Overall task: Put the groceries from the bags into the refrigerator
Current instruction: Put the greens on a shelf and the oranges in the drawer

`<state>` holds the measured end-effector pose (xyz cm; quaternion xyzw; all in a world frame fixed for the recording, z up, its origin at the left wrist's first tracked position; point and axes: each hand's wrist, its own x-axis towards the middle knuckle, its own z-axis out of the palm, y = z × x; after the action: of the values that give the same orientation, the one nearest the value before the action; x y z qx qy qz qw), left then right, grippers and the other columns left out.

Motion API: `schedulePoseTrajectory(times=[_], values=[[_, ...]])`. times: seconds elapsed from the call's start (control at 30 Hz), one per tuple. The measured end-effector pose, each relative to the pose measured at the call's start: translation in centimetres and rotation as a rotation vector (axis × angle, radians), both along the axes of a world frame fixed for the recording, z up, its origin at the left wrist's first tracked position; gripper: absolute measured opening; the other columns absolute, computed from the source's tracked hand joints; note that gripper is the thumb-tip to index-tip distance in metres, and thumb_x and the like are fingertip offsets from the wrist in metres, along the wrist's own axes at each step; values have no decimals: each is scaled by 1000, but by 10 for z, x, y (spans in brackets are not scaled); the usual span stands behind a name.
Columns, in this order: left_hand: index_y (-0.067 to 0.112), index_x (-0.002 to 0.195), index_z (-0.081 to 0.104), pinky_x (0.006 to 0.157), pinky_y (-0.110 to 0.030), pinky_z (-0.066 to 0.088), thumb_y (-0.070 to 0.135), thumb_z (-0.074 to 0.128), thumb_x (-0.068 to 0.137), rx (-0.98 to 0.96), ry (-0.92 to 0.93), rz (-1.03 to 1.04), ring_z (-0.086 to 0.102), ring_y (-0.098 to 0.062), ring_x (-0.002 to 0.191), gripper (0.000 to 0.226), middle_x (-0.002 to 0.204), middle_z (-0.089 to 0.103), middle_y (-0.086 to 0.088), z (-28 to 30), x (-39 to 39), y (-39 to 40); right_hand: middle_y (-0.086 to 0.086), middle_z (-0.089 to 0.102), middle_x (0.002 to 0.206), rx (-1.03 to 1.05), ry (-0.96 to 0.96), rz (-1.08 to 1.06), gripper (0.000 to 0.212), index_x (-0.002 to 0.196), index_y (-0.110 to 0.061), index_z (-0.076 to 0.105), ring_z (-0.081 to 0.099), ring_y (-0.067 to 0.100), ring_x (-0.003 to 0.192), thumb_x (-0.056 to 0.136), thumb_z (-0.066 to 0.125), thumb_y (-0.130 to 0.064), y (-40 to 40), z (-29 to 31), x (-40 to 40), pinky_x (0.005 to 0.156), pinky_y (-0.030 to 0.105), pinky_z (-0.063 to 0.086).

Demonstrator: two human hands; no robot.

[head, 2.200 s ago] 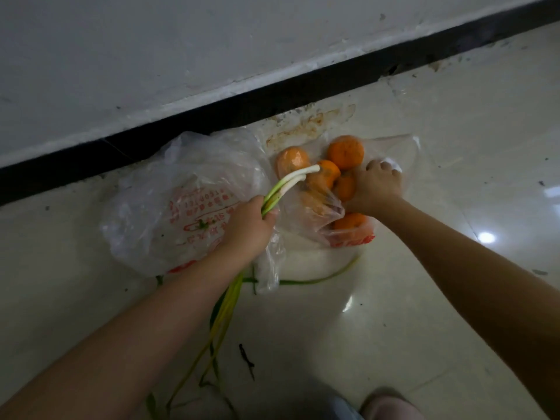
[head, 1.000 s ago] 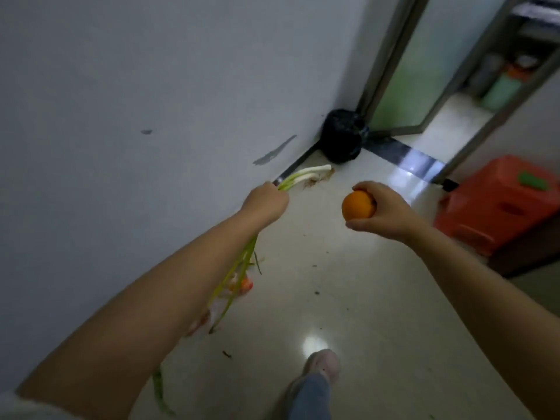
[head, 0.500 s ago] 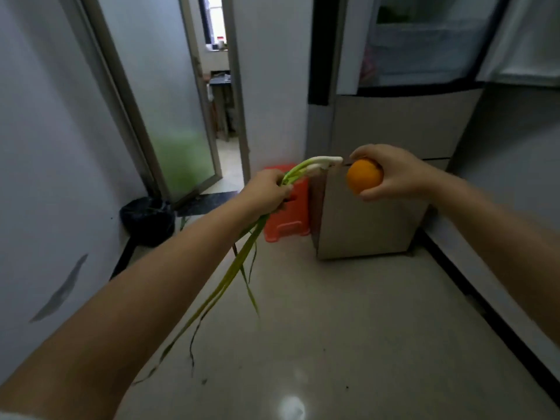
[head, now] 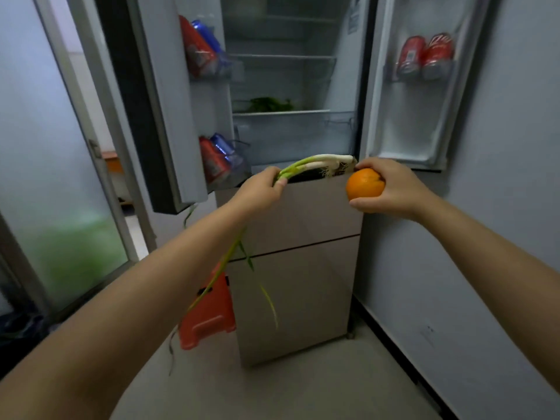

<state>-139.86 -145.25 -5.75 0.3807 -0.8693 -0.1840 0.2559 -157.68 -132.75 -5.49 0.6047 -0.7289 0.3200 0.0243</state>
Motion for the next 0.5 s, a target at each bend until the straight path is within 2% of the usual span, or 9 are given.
schedulePoseTrajectory(times=[0.1,0.17,0.2,0.23,0.27,0.33,0.37,0.43,0.5], values=[[-6,127,48,81,-30,35,18,28,102,50,45,19,50,-36,120,40,132,51,-26,26,-64,-57,10,47,129,-29,35,-23,63,127,-17,44,43,15,100,72,75,-25,-50,8,-52,80,30,39],[-10,128,46,75,-29,32,19,24,102,78,111,16,51,-38,107,45,134,48,-30,47,-103,-99,11,48,128,-35,78,-37,63,127,-17,45,43,15,100,72,76,-25,-86,21,-84,81,30,40],[-11,127,47,69,-30,34,20,24,102,82,139,10,48,-32,96,46,131,51,-30,59,-121,-119,10,48,128,-33,97,-46,63,126,-17,45,42,14,100,72,76,-26,-104,30,-99,81,30,39],[-10,125,50,60,-29,34,20,25,102,82,137,3,44,-26,90,45,122,56,-29,73,-138,-138,9,49,127,-36,111,-53,62,125,-18,46,42,14,100,71,76,-26,-121,40,-114,81,29,38],[-8,119,54,55,-24,32,19,26,102,65,96,-1,44,-24,84,43,103,62,-24,86,-154,-157,8,49,126,-44,119,-61,61,124,-19,47,43,13,100,71,76,-25,-138,50,-129,80,29,38],[0,93,58,51,-21,31,14,30,101,28,-23,28,44,-23,63,32,68,47,-7,111,-189,-189,5,49,120,-65,94,-72,59,123,-19,48,44,14,99,71,76,-23,-167,66,-157,79,28,38],[2,83,53,51,-23,32,11,32,100,-21,-85,63,42,-21,59,29,64,40,-3,122,-209,-203,3,47,117,-74,70,-64,58,122,-19,48,45,14,98,72,76,-21,-181,73,-170,79,28,38],[5,79,48,62,-29,37,10,37,98,-157,-153,130,46,-24,68,22,64,37,-3,140,-244,-232,-2,43,112,-80,54,-46,57,122,-19,48,45,15,98,72,75,-19,-211,83,-197,78,28,38],[5,90,55,75,-32,41,13,43,96,-291,-242,133,55,-30,81,16,78,53,-8,150,-274,-267,-4,42,111,-85,61,-43,57,123,-18,48,45,15,98,73,75,-19,-242,90,-225,79,27,38]])
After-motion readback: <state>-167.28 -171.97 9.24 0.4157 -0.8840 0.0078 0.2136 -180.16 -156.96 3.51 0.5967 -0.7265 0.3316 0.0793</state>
